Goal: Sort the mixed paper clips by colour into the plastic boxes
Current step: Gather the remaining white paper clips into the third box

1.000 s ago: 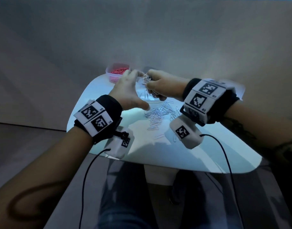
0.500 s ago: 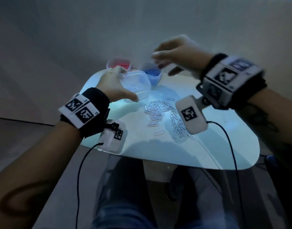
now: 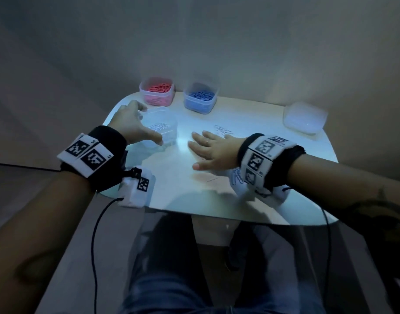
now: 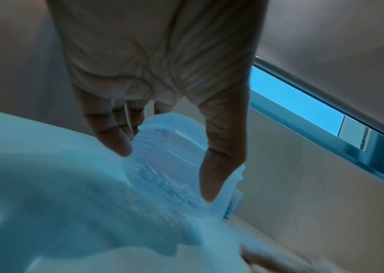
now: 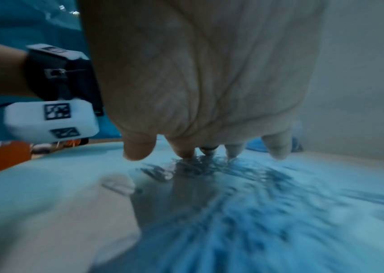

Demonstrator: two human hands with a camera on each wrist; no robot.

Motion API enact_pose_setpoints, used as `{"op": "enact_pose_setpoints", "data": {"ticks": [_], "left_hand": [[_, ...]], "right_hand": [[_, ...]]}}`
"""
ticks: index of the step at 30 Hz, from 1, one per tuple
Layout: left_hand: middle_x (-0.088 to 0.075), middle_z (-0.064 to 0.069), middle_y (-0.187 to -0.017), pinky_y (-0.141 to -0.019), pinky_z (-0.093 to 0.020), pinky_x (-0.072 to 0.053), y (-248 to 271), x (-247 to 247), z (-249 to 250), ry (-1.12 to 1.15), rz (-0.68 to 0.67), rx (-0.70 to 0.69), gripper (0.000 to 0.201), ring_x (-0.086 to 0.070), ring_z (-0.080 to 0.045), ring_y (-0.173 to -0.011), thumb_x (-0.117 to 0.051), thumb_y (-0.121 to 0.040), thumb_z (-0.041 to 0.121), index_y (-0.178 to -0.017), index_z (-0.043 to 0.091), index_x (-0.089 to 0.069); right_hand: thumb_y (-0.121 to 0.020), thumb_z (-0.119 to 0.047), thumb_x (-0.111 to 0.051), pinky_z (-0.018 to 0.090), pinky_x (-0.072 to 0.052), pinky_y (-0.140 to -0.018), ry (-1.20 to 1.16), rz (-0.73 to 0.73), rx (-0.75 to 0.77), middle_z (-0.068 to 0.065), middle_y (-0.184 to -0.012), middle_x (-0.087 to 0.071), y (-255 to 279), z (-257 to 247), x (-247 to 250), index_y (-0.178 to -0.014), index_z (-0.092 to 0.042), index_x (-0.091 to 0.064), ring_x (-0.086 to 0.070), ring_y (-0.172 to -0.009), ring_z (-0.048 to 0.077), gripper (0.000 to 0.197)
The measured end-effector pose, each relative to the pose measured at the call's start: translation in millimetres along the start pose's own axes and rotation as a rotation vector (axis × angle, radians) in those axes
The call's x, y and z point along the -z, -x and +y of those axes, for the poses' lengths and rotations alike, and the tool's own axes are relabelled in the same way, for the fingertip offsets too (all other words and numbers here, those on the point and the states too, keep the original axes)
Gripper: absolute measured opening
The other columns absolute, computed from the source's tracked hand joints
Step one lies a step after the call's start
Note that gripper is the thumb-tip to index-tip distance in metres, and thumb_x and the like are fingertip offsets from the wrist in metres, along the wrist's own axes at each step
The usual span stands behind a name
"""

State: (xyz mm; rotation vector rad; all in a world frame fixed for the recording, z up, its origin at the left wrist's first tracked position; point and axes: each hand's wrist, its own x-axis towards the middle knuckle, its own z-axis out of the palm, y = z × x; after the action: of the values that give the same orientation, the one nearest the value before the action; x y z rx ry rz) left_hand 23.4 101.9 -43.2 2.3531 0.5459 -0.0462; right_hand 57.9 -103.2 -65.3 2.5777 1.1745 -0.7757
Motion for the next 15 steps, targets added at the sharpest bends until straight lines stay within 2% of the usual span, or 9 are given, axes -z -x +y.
{"op": "enact_pose_setpoints", "data": {"ticks": [2, 4, 7, 9, 12, 15], "left_hand": [[-0.044, -0.013, -0.132, -0.095, -0.036, -0.041, -1, -3, 2, 0.015, -0.009, -0.003, 0.085, -0.048, -0.024, -0.118, -0.086, -0.058, 0.013, -0.131, 0.012, -0.041], [-0.044, -0.012, -0.133, -0.095, -0.035, -0.041, -1, -8, 7, 0.012, -0.023, -0.011, 0.085, -0.048, -0.023, -0.120, -0.085, -0.059, 0.014, -0.131, 0.013, -0.041], [-0.044, -0.013, -0.133, -0.093, -0.035, -0.041, 1, -14, 15, -0.009, -0.044, -0.024, 0.082, -0.047, -0.025, -0.119, -0.085, -0.060, 0.014, -0.130, 0.012, -0.041], [-0.043, -0.013, -0.132, -0.090, -0.034, -0.041, 2, -18, 19, -0.047, -0.045, -0.027, 0.082, -0.047, -0.026, -0.117, -0.085, -0.061, 0.015, -0.130, 0.011, -0.041], [-0.042, -0.013, -0.132, -0.092, -0.034, -0.040, 5, -21, 23, -0.091, -0.037, -0.037, 0.083, -0.046, -0.026, -0.117, -0.085, -0.060, 0.016, -0.130, 0.011, -0.041], [-0.041, -0.013, -0.133, -0.096, -0.035, -0.039, 6, -20, 24, -0.129, -0.022, -0.046, 0.083, -0.044, -0.026, -0.120, -0.085, -0.060, 0.019, -0.130, 0.011, -0.041]], "right_hand": [[-0.097, -0.050, -0.022, 0.050, -0.010, -0.115, 0.079, -0.005, 0.006, -0.002, -0.158, 0.013, 15, 11, -4, -0.150, -0.021, -0.001, 0.007, -0.146, 0.021, 0.064], [-0.098, -0.045, -0.022, 0.045, -0.010, -0.117, 0.035, 0.062, 0.008, 0.003, -0.158, 0.014, 29, 26, -2, -0.150, -0.020, -0.008, 0.008, -0.146, 0.023, 0.059], [-0.099, -0.038, -0.030, 0.034, -0.006, -0.118, -0.252, 0.242, -0.078, 0.008, -0.158, 0.011, 32, 49, 9, -0.150, -0.018, -0.013, 0.005, -0.146, 0.022, 0.056], [-0.100, -0.038, -0.030, 0.029, -0.002, -0.117, -0.387, 0.195, -0.165, 0.007, -0.158, 0.008, 27, 57, 15, -0.150, -0.013, -0.009, 0.005, -0.146, 0.018, 0.060], [-0.099, -0.043, -0.026, 0.035, 0.001, -0.118, -0.413, 0.082, -0.200, 0.007, -0.158, 0.012, 9, 49, 18, -0.150, -0.010, -0.001, 0.008, -0.146, 0.021, 0.066], [-0.100, -0.043, -0.020, 0.045, 0.003, -0.119, -0.374, 0.023, -0.210, 0.011, -0.158, 0.010, -10, 32, 10, -0.149, -0.008, -0.003, 0.009, -0.145, 0.029, 0.063]]}}
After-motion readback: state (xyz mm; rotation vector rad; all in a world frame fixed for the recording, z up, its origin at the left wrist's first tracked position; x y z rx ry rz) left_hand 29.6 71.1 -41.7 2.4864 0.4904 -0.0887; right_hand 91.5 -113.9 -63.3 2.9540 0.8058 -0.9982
